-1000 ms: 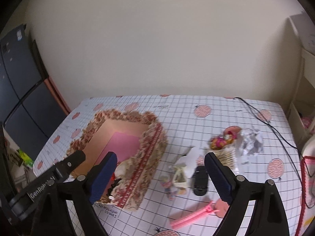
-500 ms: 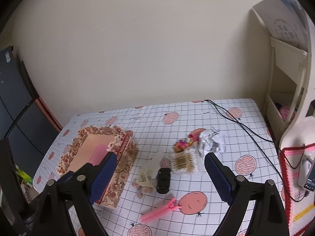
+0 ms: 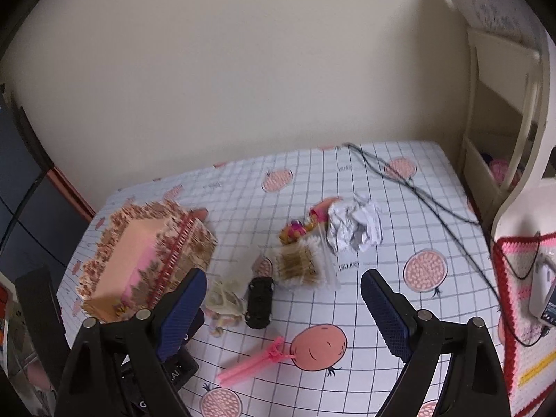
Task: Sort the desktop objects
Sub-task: 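Withdraw both open tools from the box back over the table, then grasp the black toy car with the right tool while the left tool grasps the rainbow pipe cleaner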
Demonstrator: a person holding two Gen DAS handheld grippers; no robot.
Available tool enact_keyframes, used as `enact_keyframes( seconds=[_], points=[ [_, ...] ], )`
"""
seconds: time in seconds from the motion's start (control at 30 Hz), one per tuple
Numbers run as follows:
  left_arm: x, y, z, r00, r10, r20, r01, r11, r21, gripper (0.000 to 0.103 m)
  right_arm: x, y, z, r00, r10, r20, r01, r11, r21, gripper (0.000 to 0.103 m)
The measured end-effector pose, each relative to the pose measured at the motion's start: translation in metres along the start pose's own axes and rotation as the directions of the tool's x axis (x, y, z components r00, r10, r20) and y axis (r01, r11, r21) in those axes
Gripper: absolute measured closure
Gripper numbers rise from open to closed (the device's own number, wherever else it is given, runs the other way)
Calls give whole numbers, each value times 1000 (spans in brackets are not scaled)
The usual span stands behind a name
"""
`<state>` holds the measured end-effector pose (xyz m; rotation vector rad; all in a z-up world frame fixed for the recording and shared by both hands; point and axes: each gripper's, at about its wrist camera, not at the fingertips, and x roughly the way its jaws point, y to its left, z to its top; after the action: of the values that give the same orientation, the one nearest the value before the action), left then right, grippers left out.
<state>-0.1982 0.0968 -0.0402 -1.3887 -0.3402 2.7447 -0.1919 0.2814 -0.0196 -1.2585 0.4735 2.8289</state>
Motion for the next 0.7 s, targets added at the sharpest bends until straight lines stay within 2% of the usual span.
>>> enact_keyframes(
  seconds=[0.33,0.7],
  points=[
    [51,11,-16,995,39,-93,-40,999,-5,33,60,-8,-22,990,-17,-137,18,1000,6,11],
    [68,24,-22,990,32,-137,-36,999,-27,34,98,2,-39,977,4,-214,-1,1000,15,10]
  ],
)
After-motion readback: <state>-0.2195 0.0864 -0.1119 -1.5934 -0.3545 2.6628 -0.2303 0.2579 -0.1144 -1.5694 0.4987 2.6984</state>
